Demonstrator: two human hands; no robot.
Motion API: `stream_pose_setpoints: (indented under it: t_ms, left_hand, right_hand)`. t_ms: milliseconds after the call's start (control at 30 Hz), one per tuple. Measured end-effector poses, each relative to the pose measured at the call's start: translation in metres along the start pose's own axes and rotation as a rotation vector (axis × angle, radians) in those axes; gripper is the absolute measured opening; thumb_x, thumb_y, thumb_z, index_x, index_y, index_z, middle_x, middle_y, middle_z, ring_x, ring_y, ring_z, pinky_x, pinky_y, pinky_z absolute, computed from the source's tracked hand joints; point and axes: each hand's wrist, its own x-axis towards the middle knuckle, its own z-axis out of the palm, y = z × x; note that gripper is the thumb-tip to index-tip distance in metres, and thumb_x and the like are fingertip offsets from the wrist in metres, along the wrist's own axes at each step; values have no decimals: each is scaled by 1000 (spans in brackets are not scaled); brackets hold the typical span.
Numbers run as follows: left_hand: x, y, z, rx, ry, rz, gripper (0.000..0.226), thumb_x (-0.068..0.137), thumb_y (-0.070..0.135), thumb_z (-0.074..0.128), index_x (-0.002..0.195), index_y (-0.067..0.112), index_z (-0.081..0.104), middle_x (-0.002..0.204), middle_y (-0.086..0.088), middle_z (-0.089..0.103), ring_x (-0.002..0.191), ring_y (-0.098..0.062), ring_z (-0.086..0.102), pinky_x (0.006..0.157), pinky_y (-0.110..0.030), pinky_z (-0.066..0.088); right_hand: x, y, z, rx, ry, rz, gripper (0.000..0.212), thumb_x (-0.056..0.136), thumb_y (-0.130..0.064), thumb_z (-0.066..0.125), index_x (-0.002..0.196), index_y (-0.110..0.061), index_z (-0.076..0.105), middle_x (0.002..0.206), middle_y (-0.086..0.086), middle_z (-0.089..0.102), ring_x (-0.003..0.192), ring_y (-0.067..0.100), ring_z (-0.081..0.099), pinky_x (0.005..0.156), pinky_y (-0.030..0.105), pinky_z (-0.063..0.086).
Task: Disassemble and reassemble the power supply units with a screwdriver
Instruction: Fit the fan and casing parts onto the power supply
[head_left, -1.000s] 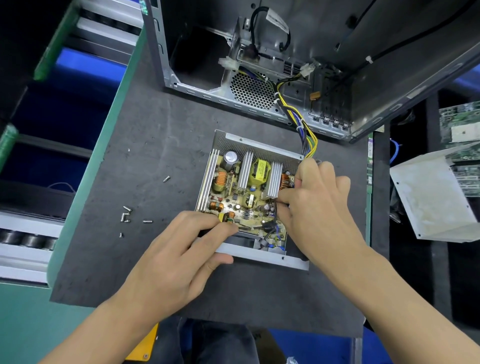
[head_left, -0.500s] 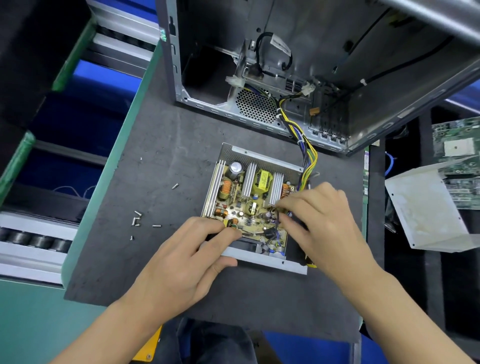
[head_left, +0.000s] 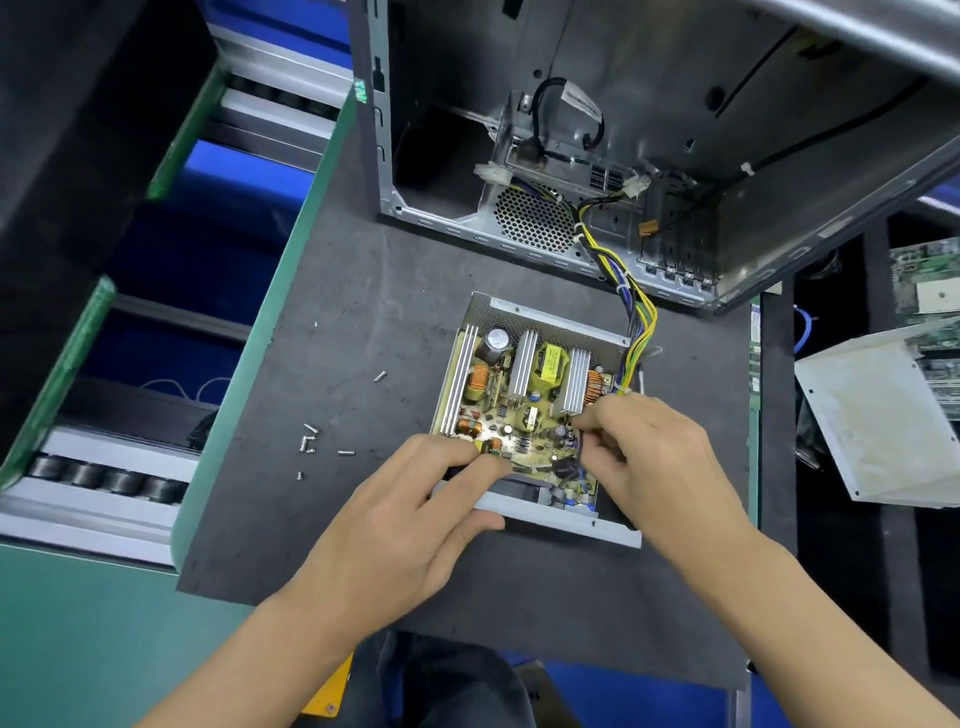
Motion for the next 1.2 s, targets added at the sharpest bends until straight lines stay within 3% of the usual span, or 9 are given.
stream_pose_setpoints:
  t_ms: [233,333,433,567,667,867,933,1067,1200]
  left_hand:
    - [3,2,-5,21,9,12,30,101,27,61,117,4,70,101,-9,64,92,-27,60,82,-35,50]
    - [8,2,-12,108,5,67,28,99,29,64,116,9,72,100,-3,65,90,-25,58,80,-37,49]
    - [10,6,-15,209,6,105,25,101,28,58,116,15,72,98,0,64,84,-23,53,71,-34,42]
    - [16,12,-13,309,7,98,22,103,27,52,112,18,70,98,1,62,82,-24,53,70,-36,38]
    - [33,11,-10,332,56,46,18,100,24,57,109,17,71,102,2,65,88,-23,56,75,-34,34]
    - [56,1,-2,262,101,46,21,93,20,69,111,11,73,106,-3,67,95,-22,40,77,-32,26]
    - [55,-4,-4,246,121,71,27,91,19,72,115,8,73,106,-6,68,93,-23,44,75,-33,33]
    - [54,-8,-13,101,166,42,41,90,21,70,125,1,67,109,-14,66,93,-33,61,83,-45,52]
    - [40,-18,-33,0,272,-40,36,94,22,67,123,1,67,111,-9,65,105,-20,58,99,-24,44]
  right_hand:
    - [8,-6,-14,-13,-150,102,22,74,3,78,83,-14,67,69,-10,56,64,17,56,58,28,47]
    - [2,-8,-45,180,-140,242,18,82,-40,74,98,-38,68,82,-18,70,74,3,67,72,17,48]
    - [-12,-26,-62,194,-263,187,52,65,-80,62,108,-49,62,99,-27,63,90,2,57,75,18,42]
    - [-27,-32,-45,-15,-95,-141,34,84,-47,59,88,-20,79,90,-13,70,72,25,60,59,38,44]
    - [-20,-26,-36,-59,30,-120,24,89,-29,60,86,-14,79,86,-6,72,67,28,59,58,40,42]
    - [-6,-20,-28,-149,98,4,9,87,-20,69,85,-15,76,81,-3,69,70,32,55,59,43,39]
    - [-10,-20,-28,-132,80,21,3,86,-16,76,90,-15,75,85,-3,69,74,30,55,63,40,37]
    - [-17,-25,-28,-3,76,160,32,82,-42,69,107,-22,70,105,-9,63,96,22,50,78,32,28]
    - [-9,-40,-25,31,59,170,55,81,-62,63,121,-25,65,122,-14,60,104,19,43,82,28,20]
